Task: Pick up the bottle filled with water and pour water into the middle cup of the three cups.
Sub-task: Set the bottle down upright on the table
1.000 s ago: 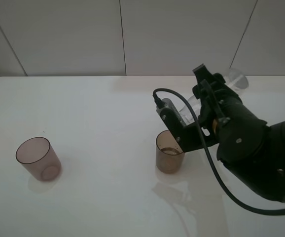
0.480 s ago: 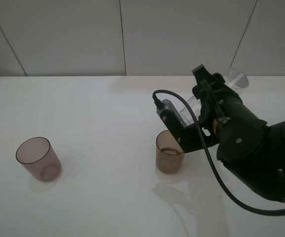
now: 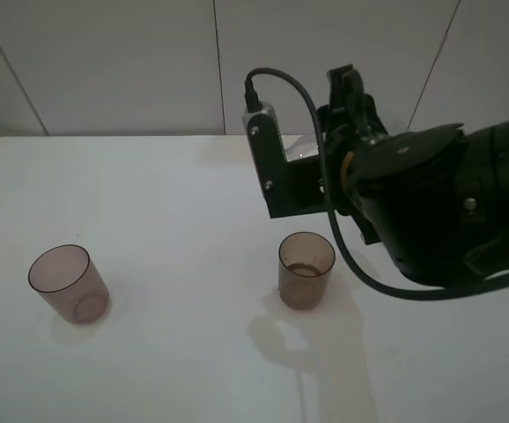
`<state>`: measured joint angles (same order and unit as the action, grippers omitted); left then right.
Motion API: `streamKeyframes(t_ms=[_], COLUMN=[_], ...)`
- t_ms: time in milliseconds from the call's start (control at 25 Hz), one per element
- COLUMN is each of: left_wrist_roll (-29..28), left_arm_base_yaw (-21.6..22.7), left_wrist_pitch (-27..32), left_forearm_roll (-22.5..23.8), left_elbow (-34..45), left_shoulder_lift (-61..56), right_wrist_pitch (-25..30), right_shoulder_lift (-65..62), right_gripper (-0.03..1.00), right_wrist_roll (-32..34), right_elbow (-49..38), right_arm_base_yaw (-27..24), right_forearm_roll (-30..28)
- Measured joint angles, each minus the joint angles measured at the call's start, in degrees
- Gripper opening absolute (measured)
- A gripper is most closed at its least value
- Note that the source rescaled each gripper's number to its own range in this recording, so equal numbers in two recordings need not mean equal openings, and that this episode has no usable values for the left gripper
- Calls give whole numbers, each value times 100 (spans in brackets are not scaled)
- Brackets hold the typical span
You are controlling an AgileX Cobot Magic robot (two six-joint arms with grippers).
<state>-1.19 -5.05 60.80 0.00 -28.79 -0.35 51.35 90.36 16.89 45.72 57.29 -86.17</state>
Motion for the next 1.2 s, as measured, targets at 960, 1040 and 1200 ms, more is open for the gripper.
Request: streamKeyframes(t_ms=[960, 1040, 1200], left_wrist_roll=[0, 0, 0], left_arm_base_yaw=[0, 0, 0], left_wrist_pitch=[0, 0, 0], left_forearm_roll=[0, 0, 0], left_elbow=[0, 0, 0], left_shoulder_lift=[0, 0, 0], right_wrist_pitch=[-4758, -5105, -5530], right_shoulder_lift=[512, 594, 812], right_gripper=[1, 1, 1], right_wrist_roll=[1327, 1541, 1786], right_elbow=[984, 1078, 1248], right_arm_base_yaw=[-1231, -1359, -1544], right_forearm_roll=[514, 559, 888])
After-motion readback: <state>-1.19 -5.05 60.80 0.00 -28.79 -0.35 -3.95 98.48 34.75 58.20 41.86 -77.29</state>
